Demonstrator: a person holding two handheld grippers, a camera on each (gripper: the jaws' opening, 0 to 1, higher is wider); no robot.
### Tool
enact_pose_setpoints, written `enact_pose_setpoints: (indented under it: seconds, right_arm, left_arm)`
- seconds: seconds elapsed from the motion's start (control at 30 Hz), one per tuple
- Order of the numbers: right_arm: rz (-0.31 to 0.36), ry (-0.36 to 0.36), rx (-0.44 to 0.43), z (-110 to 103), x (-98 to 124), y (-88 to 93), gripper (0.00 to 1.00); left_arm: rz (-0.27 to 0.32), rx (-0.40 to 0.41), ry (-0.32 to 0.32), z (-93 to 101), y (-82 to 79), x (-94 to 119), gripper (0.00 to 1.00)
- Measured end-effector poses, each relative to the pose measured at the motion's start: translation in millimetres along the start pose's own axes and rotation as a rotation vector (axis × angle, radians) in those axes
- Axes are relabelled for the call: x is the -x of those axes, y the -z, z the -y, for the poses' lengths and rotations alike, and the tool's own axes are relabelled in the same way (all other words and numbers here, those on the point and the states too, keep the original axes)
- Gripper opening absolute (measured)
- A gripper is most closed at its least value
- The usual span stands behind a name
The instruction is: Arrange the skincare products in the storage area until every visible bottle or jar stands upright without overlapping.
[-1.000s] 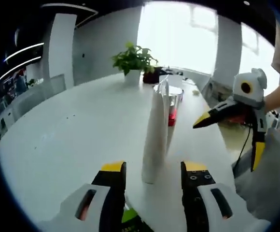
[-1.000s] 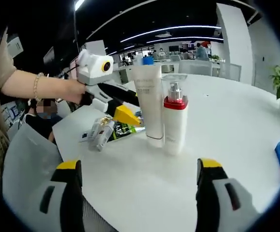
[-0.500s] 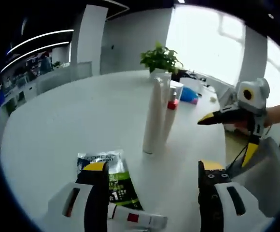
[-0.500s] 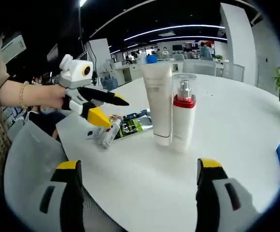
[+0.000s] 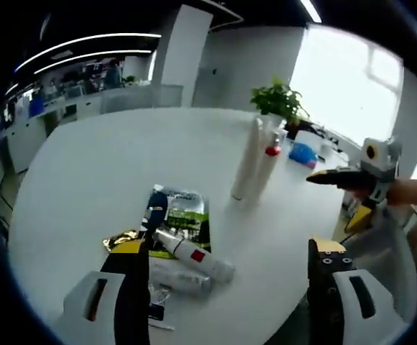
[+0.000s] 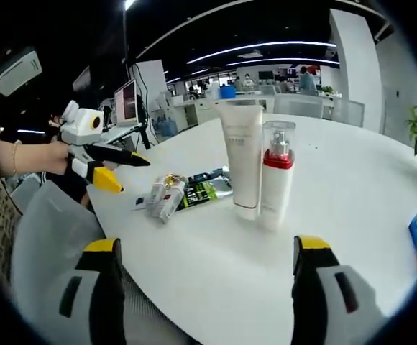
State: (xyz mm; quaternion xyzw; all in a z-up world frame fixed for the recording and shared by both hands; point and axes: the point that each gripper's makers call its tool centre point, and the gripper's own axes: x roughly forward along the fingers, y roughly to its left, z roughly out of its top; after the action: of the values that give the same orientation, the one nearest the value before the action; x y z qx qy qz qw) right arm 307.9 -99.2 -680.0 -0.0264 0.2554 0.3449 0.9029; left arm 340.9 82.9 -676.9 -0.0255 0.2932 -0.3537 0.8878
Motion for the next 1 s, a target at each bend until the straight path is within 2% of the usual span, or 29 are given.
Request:
enact_pose_setpoints:
  seconds: [0.27, 0.5, 0.73, 1.0]
  right_arm:
    - [0.001, 0.0, -0.004, -3.8, 6.2, 3.3, 0.99]
    - [-0.002, 0.005, -0.009, -7.6, 9.4, 6.5, 0.99]
    - [-0.012, 0.004, -0.014, -10.6, 9.8, 10.7, 0.98]
    - [-0.018, 0.004, -0.016, -13.5, 7.5, 8.6, 0.97]
  left_arm:
    - [0.014, 0.062, -0.052, 0.8, 18.4, 29.2, 0.95]
    - [0.004, 0.073, -0.084, 2.4, 33.2, 47.6, 0.97]
    - [0.01, 0.089, -0.105, -0.1, 33.9, 54.1, 0.97]
    - [0.007, 0.081, -0.099, -1.4, 29.9, 52.8, 0.97]
